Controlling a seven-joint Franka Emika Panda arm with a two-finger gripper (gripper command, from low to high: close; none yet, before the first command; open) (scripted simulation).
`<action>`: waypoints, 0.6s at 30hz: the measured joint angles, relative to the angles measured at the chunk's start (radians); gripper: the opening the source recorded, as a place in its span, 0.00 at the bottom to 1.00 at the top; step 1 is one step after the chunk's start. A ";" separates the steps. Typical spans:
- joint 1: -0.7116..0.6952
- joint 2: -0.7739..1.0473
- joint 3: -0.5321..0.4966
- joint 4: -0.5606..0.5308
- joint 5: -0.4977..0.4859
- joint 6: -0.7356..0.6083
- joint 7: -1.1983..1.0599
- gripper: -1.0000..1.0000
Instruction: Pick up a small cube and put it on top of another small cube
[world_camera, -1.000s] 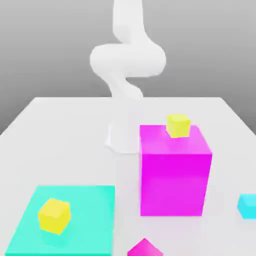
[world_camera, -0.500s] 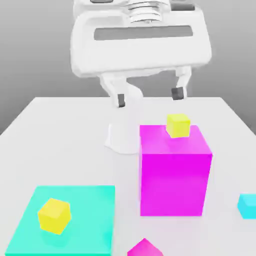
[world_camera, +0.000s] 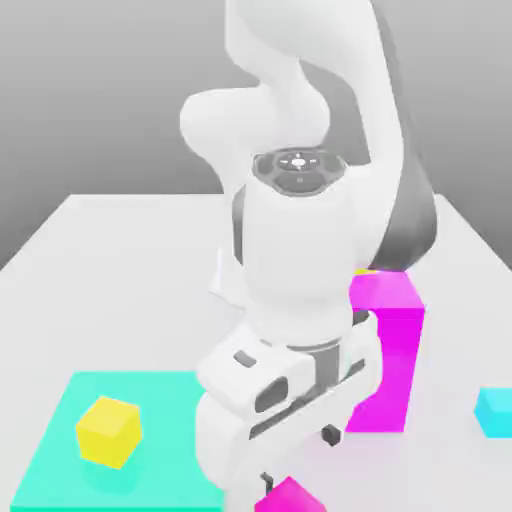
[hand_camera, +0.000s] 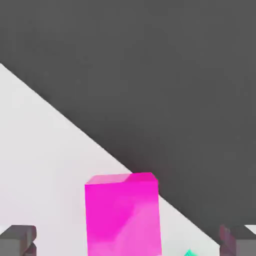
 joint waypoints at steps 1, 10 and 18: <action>-0.005 0.036 0.007 0.006 0.005 0.027 -0.007 0.50; -0.025 0.142 0.032 0.026 0.026 0.107 -0.026 0.00; 0.005 -0.096 0.022 -0.035 0.032 -0.077 0.031 0.00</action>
